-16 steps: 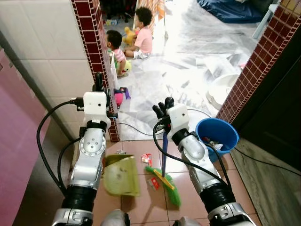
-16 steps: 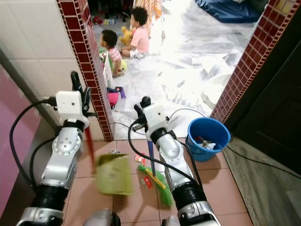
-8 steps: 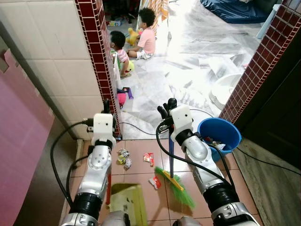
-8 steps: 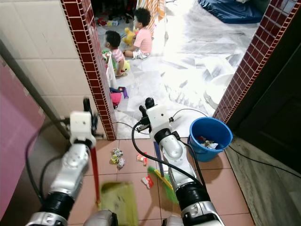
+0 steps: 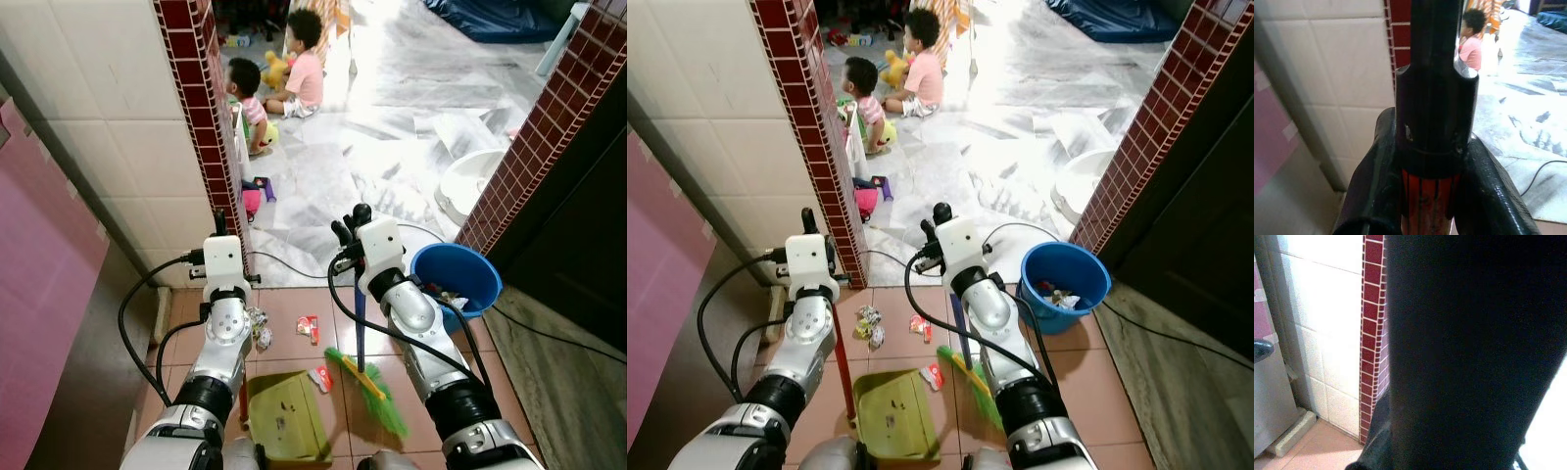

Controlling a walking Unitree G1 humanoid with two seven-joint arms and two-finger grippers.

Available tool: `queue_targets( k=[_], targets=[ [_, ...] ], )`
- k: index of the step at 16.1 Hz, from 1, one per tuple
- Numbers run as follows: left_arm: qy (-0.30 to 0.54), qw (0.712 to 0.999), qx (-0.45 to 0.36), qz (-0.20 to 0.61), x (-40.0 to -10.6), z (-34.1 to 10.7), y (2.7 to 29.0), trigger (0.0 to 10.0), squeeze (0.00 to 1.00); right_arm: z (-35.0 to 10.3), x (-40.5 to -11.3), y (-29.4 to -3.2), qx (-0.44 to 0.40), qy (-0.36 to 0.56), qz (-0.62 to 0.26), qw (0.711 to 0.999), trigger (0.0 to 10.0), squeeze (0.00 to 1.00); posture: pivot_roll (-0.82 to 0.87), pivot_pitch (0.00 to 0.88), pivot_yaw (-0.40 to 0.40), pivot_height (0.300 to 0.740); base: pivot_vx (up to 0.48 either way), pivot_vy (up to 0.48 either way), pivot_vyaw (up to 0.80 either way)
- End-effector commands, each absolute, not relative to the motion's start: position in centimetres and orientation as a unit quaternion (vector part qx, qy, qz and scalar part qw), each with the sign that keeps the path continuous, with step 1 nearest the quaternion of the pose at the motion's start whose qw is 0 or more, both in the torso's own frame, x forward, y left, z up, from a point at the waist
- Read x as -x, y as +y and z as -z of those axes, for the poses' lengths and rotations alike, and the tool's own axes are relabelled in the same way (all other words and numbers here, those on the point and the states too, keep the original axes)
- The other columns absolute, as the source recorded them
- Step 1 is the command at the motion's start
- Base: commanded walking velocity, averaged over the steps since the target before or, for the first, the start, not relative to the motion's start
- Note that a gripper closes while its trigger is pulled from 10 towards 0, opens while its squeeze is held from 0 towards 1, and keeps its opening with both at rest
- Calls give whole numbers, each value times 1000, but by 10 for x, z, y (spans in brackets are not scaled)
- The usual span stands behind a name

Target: Sweep floor

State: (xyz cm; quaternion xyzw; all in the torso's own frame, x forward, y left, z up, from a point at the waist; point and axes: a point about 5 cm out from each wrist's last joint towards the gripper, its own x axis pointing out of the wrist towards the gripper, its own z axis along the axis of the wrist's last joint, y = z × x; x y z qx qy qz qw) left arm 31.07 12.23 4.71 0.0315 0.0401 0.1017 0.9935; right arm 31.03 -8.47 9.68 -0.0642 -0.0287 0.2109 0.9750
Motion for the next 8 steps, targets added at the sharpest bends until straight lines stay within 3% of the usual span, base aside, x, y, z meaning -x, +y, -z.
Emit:
queue_targets(
  k=[1, 4, 8],
  targets=[
    [86, 990, -31, -109, -303, -30, 127, 10000, 0, -102, -315, -86, 39, -24, -206, 978, 10000, 0, -70, 0, 8, 740, 0, 0, 0],
    [140, 978, 37, -151, -299, -16, 140, 10000, 0, -101, -318, -84, -21, 12, -228, 973, 10000, 0, -70, 0, 7, 740, 0, 0, 0],
    [141, 977, 34, -155, -300, -15, 142, 10000, 0, -113, -319, -81, -34, 39, -337, 940, 10000, 0, -70, 0, 9, 740, 0, 0, 0]
  ],
)
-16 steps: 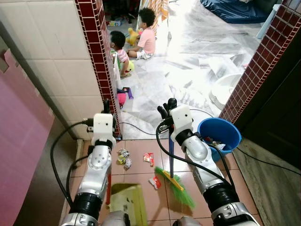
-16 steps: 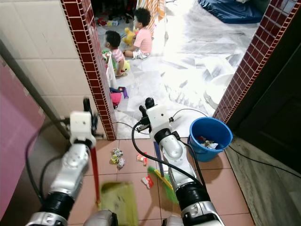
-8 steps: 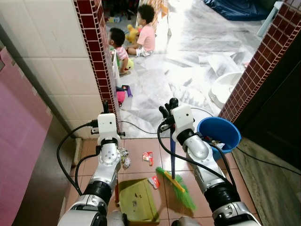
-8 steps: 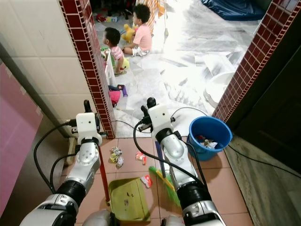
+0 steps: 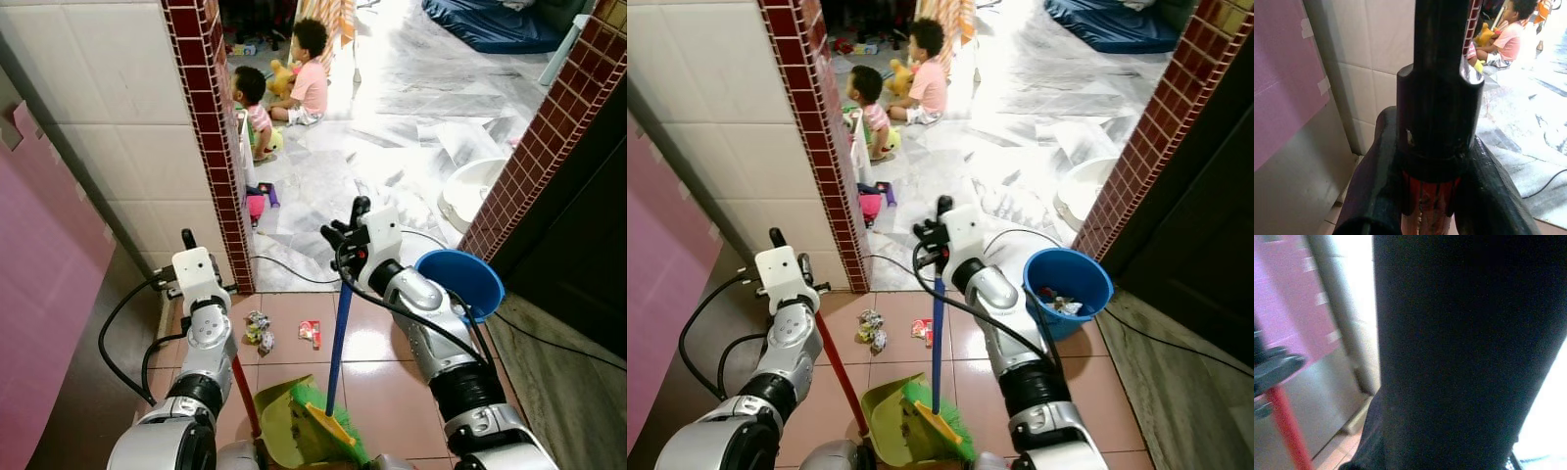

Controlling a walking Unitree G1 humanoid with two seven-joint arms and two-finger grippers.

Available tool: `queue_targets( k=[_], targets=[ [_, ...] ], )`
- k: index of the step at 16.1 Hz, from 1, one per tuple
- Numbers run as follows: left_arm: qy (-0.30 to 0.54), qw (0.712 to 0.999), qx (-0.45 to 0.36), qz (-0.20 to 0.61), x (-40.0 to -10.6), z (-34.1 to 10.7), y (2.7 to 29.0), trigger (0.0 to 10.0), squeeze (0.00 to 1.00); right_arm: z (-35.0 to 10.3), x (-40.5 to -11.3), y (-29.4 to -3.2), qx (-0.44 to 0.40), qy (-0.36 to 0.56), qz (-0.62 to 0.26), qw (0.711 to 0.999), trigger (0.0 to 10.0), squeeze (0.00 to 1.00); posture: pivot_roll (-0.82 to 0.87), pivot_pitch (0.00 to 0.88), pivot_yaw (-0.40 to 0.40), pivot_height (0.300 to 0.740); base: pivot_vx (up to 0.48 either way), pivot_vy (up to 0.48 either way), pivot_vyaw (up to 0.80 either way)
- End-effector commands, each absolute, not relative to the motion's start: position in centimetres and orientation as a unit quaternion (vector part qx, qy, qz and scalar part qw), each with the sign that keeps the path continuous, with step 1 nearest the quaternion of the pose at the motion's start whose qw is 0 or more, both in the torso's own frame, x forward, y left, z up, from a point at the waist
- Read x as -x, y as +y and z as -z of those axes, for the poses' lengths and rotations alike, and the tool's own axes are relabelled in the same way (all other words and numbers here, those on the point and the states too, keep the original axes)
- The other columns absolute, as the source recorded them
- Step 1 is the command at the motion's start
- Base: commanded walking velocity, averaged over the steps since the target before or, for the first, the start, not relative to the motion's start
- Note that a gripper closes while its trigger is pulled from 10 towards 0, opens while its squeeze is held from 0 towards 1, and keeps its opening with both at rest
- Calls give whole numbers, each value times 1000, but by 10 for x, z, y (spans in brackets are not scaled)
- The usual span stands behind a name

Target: Sweep floor

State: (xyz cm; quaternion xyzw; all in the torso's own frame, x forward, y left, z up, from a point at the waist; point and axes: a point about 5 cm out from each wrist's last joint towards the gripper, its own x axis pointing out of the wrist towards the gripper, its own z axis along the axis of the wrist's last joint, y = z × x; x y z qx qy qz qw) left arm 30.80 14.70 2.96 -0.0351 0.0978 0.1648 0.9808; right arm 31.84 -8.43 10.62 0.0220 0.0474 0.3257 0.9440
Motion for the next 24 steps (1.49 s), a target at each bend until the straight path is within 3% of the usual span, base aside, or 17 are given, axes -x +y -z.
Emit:
queue_targets(
  k=[1, 5, 9, 13, 16, 21, 24],
  targets=[
    [143, 976, 38, -158, -300, -15, 143, 10000, 0, -118, -318, -84, -41, 35, -356, 933, 10000, 0, -70, 0, 11, 740, 0, 0, 0],
    [147, 975, 40, -159, -301, -15, 143, 10000, 0, -141, -320, -89, -73, 0, -398, 915, 10000, 0, -70, 0, 14, 740, 0, 0, 0],
    [138, 981, 27, -135, -304, -18, 139, 10000, 0, -171, -338, -108, -17, -93, -295, 951, 10000, 0, -68, 0, 15, 740, 0, 0, 0],
    [109, 989, 13, -95, -308, -26, 133, 10000, 0, -187, -345, -131, 42, -158, -185, 969, 10000, 0, -68, 0, 16, 740, 0, 0, 0],
    [52, 998, 1, -46, -307, -35, 133, 10000, 0, -177, -342, -142, 53, -153, -137, 977, 10000, 0, -59, 0, 15, 740, 0, 0, 0],
    [-7, 999, 21, 43, -302, -53, 126, 10000, 0, -144, -330, -133, 83, -114, -93, 986, 10000, 0, -43, 0, 16, 740, 0, 0, 0],
    [-30, 995, 9, 90, -294, -61, 125, 10000, 0, -131, -328, -137, 58, -82, -60, 993, 10000, 0, -40, 0, 25, 740, 0, 0, 0]
  ],
)
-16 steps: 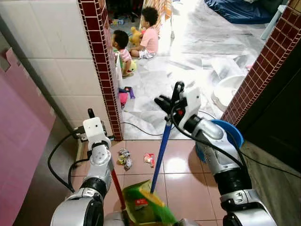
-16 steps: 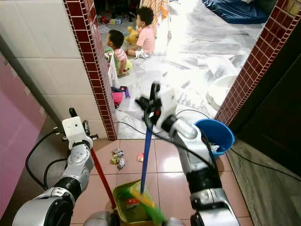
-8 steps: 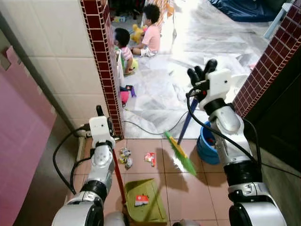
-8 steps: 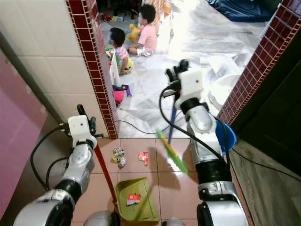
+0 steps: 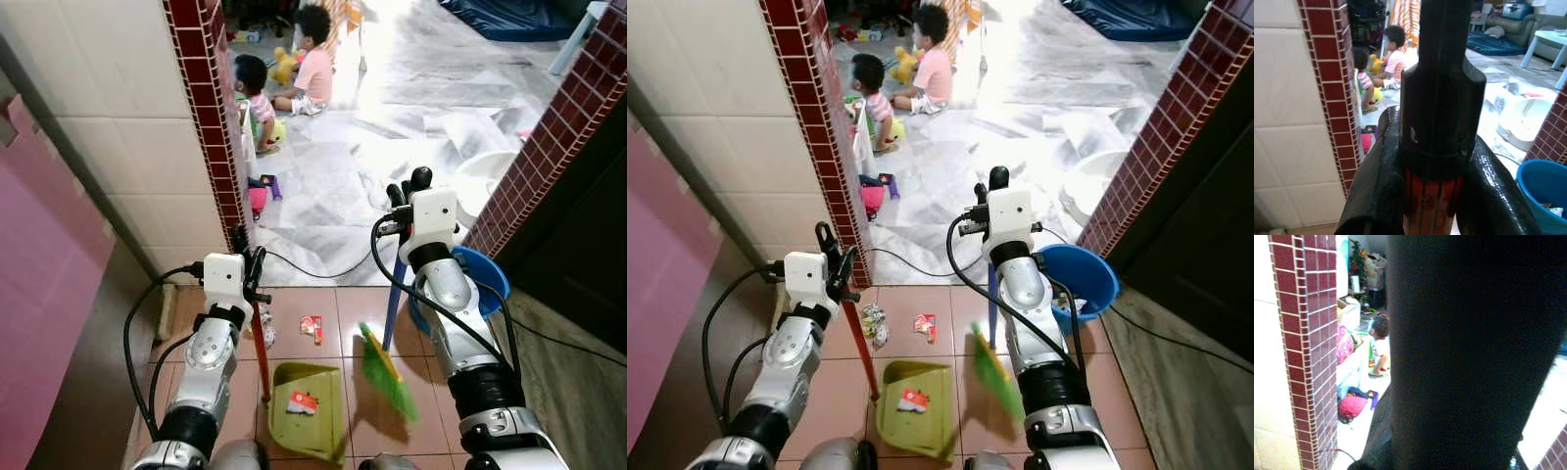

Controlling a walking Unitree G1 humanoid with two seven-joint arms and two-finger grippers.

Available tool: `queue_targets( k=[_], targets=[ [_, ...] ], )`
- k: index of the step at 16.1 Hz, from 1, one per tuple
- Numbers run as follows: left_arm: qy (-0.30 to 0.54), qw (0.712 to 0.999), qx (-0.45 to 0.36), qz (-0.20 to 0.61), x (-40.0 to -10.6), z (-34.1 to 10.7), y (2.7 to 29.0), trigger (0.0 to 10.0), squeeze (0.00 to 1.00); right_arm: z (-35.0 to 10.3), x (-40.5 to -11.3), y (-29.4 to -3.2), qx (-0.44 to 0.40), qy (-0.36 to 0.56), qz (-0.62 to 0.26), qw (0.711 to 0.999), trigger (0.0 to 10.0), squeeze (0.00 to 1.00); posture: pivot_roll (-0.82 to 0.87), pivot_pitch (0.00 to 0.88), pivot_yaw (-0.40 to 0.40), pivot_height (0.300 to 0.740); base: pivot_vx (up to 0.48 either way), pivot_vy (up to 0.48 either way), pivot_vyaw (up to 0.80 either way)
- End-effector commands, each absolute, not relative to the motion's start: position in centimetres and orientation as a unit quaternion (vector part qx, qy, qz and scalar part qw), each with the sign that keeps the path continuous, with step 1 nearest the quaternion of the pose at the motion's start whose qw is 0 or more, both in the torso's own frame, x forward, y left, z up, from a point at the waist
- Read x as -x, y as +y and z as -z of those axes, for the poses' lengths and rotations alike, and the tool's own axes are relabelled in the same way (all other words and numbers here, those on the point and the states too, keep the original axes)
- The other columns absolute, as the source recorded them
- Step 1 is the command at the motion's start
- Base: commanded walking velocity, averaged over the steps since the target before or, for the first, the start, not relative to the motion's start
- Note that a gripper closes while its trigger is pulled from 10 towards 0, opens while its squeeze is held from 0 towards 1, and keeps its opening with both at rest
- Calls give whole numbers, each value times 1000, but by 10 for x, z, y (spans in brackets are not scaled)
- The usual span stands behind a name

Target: Sweep floor

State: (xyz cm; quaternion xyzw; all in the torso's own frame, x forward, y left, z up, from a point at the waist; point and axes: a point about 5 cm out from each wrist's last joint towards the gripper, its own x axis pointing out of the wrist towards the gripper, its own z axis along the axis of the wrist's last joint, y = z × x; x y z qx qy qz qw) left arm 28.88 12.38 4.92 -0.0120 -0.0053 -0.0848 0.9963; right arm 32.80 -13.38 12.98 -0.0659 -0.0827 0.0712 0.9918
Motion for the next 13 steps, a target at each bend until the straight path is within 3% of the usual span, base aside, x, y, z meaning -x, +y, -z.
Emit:
queue_targets(
  k=[1, 8, 13],
  targets=[
    [-34, 996, 9, 83, -296, -66, 127, 10000, 0, -128, -328, -138, 51, -75, -55, 994, 10000, 0, -39, 0, 27, 740, 0, 0, -800],
    [-76, 994, 7, 80, -301, -94, 135, 10000, 0, -122, -330, -136, 44, -64, -45, 996, 10000, 0, -34, 0, 32, 740, 0, 0, -775],
    [-74, 994, 9, 79, -297, -100, 128, 10000, 0, -116, -324, -129, 29, -59, -71, 995, 10000, 0, -42, 0, 38, 740, 0, 0, 0]
  ],
)
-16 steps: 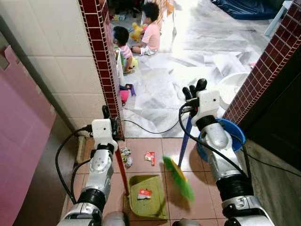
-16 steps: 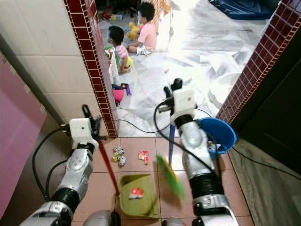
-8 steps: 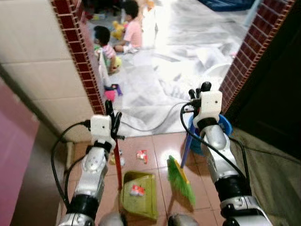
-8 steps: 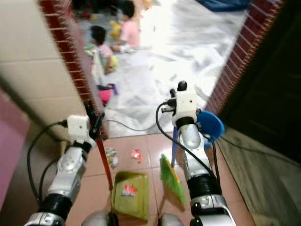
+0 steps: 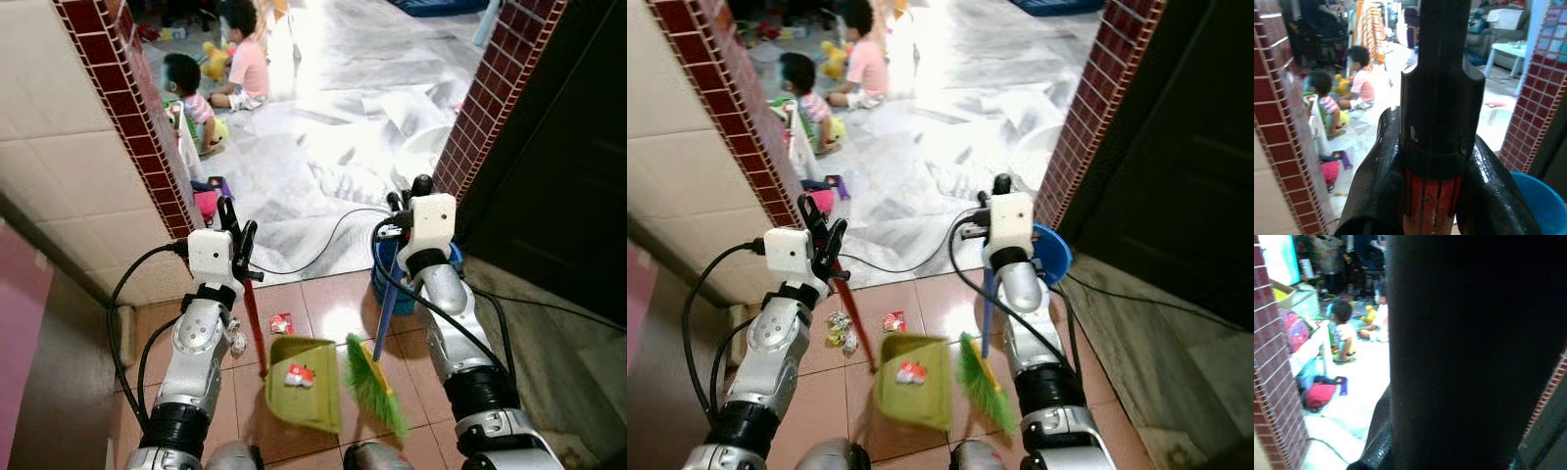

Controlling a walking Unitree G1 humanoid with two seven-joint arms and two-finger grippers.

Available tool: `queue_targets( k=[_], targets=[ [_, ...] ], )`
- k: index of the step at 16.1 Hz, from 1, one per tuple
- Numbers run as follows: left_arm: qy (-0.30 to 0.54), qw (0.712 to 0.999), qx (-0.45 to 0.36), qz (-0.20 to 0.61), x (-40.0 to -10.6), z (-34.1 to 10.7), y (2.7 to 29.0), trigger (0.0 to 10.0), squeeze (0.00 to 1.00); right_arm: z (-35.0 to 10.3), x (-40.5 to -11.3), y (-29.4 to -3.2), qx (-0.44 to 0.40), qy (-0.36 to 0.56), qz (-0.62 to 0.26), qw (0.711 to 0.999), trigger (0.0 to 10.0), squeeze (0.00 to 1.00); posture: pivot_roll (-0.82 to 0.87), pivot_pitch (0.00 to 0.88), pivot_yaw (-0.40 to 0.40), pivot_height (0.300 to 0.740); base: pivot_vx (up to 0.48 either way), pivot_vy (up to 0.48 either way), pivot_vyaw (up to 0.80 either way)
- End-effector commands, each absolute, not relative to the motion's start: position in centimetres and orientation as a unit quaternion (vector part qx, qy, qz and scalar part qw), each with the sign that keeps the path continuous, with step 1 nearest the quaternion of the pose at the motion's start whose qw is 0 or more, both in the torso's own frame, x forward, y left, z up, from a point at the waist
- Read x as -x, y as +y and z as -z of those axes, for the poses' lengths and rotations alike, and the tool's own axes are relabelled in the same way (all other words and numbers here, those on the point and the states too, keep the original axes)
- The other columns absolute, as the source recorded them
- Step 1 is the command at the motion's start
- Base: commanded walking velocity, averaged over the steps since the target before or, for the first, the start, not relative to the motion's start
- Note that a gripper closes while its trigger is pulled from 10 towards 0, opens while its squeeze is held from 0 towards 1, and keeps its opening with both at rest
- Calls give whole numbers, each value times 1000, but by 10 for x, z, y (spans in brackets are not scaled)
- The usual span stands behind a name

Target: Sweep floor

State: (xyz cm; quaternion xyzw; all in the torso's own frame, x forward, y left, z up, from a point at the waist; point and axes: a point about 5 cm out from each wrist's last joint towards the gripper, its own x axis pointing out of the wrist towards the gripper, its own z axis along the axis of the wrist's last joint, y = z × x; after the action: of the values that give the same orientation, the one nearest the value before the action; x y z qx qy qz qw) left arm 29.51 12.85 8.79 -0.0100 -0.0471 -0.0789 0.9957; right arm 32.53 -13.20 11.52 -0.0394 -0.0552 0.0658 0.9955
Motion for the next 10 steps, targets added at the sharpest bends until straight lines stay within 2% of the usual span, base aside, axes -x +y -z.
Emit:
queue_targets(
  k=[1, 10],
  targets=[
    [-79, 993, 10, 82, -298, -104, 126, 10000, 0, -114, -323, -129, 29, -57, -73, 995, 10000, 0, -42, 0, 38, 740, 0, 0, 0],
    [-84, 994, 21, 68, -306, -117, 130, 10000, 0, -110, -323, -129, 33, -46, -85, 995, 10000, 0, -46, 0, 34, 740, 0, -467, 0]
  ],
)
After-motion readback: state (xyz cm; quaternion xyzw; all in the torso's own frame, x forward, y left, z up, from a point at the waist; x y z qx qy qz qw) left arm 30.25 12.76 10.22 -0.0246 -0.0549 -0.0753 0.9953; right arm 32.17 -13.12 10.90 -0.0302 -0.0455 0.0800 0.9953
